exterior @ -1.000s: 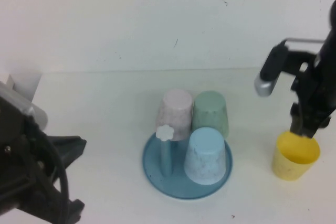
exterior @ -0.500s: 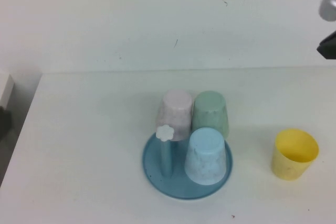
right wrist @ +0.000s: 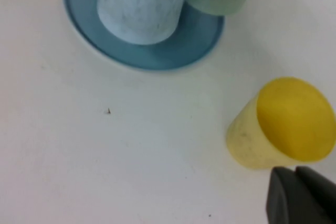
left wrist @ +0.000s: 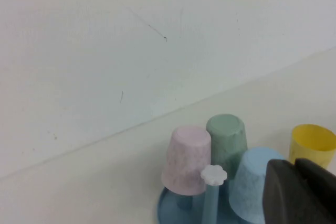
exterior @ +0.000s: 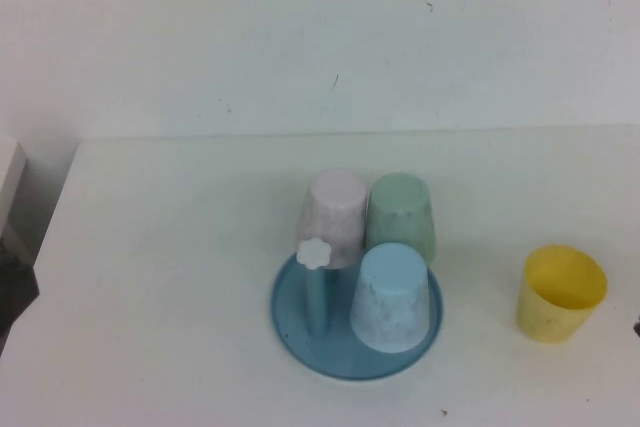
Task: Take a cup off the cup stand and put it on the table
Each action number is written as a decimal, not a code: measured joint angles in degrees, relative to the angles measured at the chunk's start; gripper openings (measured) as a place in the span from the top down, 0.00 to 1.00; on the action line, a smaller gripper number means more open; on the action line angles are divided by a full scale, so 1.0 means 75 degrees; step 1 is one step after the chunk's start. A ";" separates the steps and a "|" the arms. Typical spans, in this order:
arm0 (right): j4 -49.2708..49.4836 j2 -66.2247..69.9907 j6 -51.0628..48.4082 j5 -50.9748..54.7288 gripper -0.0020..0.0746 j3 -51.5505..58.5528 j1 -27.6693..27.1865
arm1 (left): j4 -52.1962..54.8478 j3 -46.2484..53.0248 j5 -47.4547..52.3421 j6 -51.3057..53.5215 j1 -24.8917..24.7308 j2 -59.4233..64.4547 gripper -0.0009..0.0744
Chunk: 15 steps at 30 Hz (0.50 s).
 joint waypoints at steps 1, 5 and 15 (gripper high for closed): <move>0.0074 -0.0236 -0.0016 -0.0173 0.97 0.0358 0.0000 | -0.0072 0.0043 0.0000 0.0000 0.0000 0.0000 0.99; 0.0471 -0.1288 -0.0033 -0.0828 0.97 0.1299 0.0000 | -0.0204 0.0186 -0.0016 0.0000 0.0000 0.0000 0.99; 0.0857 -0.2693 -0.0045 -0.0673 0.97 0.1943 0.0000 | -0.0233 0.0264 0.0271 -0.0036 0.0000 0.0000 0.99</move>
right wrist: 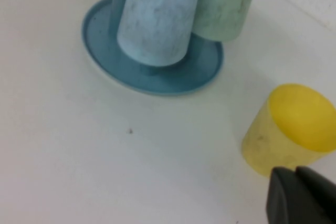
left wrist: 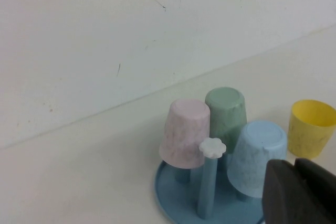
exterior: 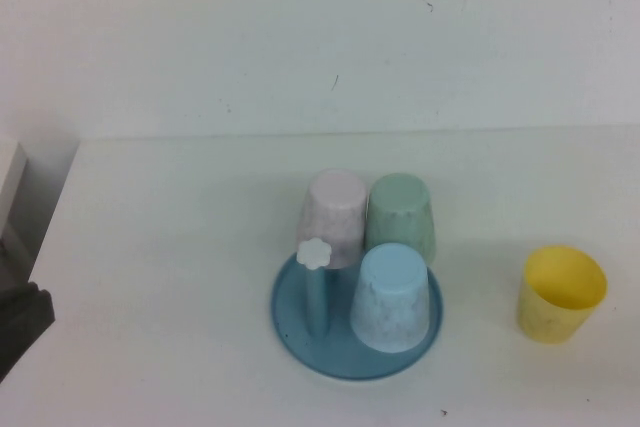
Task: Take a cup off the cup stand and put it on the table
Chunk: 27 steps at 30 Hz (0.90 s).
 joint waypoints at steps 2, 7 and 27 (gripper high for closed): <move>0.0013 0.0000 0.0000 0.0193 0.97 0.0001 0.0000 | 0.0000 0.0000 0.0004 0.0000 0.0000 0.0000 0.99; 0.0013 0.0000 0.0000 0.0607 0.97 0.0015 0.0000 | 0.0000 0.0000 0.0016 0.0000 0.0027 0.0000 0.99; 0.0115 0.0000 0.0000 0.1037 0.97 0.0015 0.0000 | -0.2570 0.2291 -0.2653 0.0159 0.5781 -0.3015 0.99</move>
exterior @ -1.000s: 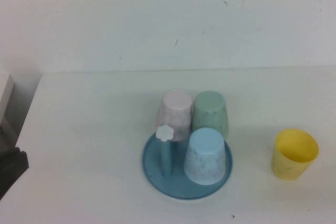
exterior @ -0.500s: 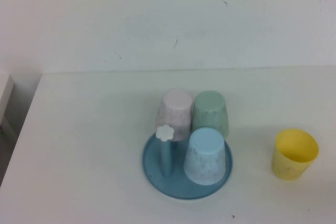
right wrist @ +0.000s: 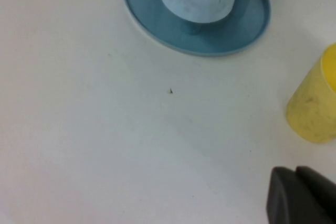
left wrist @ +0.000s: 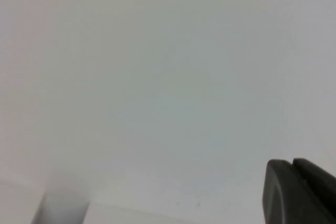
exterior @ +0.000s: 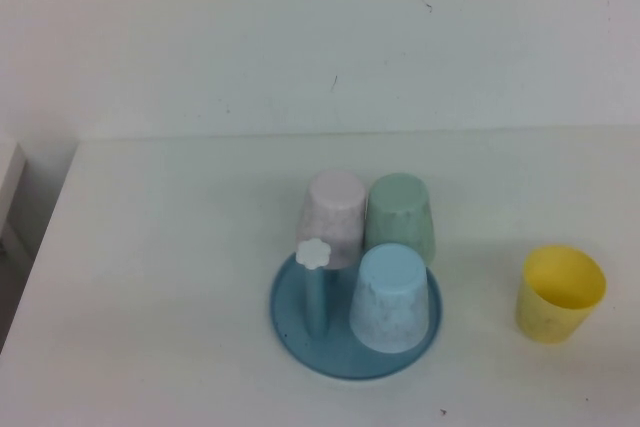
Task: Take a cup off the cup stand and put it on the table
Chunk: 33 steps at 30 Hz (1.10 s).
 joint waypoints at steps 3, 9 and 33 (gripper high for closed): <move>0.0018 0.0000 0.0000 0.0012 0.97 0.0014 0.0000 | 0.0282 0.0484 -0.0139 0.0104 0.0015 0.0000 0.99; 0.0065 0.0000 0.0000 0.0031 0.97 0.0014 0.0000 | 0.0628 0.1545 -0.0750 0.0682 -0.0047 0.0000 0.99; 0.0099 0.0000 0.0000 0.0214 0.97 0.0014 0.0000 | 0.0282 0.2659 0.0642 0.1438 0.0081 0.0000 0.99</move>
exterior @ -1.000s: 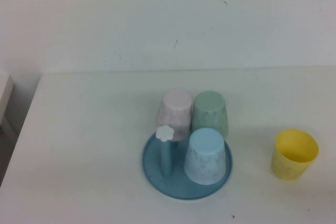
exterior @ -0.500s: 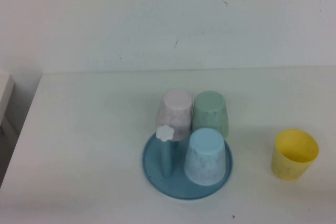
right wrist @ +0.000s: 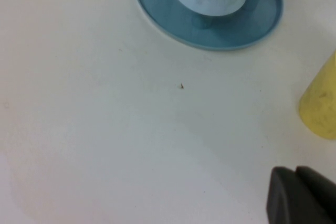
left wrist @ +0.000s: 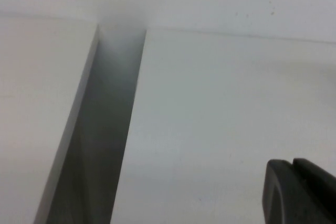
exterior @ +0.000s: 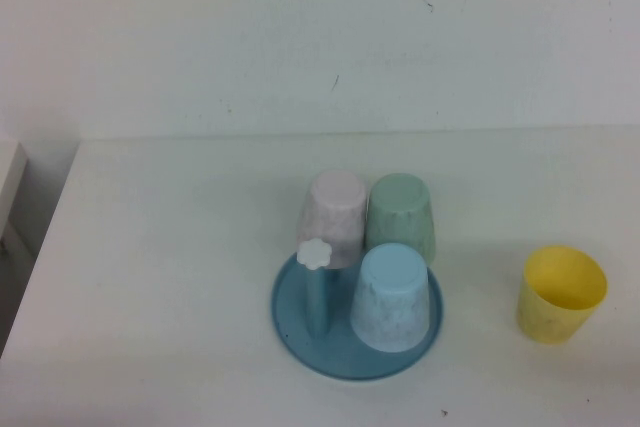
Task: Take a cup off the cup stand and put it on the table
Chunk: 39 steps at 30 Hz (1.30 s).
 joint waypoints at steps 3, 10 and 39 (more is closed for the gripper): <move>0.0000 0.0000 0.0000 0.0000 0.97 0.0000 0.0000 | -0.0144 0.0000 0.0241 0.0044 0.0233 0.0000 0.99; 0.0004 0.0000 0.0000 0.0017 0.97 0.0000 0.0000 | -0.0192 -0.0014 0.0334 0.0420 0.0303 0.0000 0.99; 0.0020 0.0000 0.0000 0.0017 0.97 0.0000 0.0000 | -0.0371 -0.0027 0.0355 0.0821 -0.0271 0.0000 0.99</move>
